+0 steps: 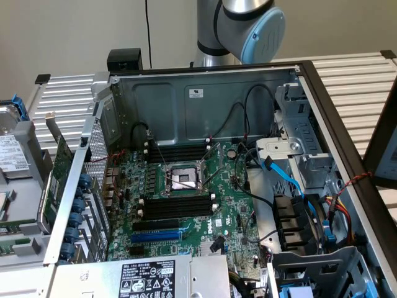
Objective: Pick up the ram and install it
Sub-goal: 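Pick up the ram and move it above insertion slot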
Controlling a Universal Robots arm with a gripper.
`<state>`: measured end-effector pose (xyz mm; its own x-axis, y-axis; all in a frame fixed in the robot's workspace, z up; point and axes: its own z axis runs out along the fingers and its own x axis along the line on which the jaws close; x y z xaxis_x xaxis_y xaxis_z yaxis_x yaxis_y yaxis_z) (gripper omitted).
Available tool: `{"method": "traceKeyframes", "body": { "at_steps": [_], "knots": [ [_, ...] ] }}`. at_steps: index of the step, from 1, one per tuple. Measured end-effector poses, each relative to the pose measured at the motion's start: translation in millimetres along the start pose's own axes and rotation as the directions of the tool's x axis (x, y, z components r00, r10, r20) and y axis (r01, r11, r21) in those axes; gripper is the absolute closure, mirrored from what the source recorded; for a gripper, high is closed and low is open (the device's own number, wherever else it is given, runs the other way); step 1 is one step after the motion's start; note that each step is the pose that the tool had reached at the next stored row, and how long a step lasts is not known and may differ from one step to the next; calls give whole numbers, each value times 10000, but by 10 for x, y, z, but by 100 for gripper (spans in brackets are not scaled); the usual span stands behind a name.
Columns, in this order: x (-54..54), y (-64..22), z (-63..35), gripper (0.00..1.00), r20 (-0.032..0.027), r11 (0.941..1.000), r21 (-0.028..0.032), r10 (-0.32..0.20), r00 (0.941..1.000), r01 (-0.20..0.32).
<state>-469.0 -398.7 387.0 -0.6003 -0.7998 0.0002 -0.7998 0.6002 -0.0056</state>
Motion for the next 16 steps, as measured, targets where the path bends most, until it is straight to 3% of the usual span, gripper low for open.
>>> {"method": "traceKeyframes", "body": {
  "at_steps": [4,8,12,16],
  "knots": [
    [0,0,5,90,3,9973,2,-734,9973,734],
    [0,0,10,90,6,9894,3,-1450,9894,1450],
    [0,0,15,90,8,9763,4,-2163,9763,2163],
    [0,0,20,90,8,9578,7,-2875,9578,2874]
  ]
}}
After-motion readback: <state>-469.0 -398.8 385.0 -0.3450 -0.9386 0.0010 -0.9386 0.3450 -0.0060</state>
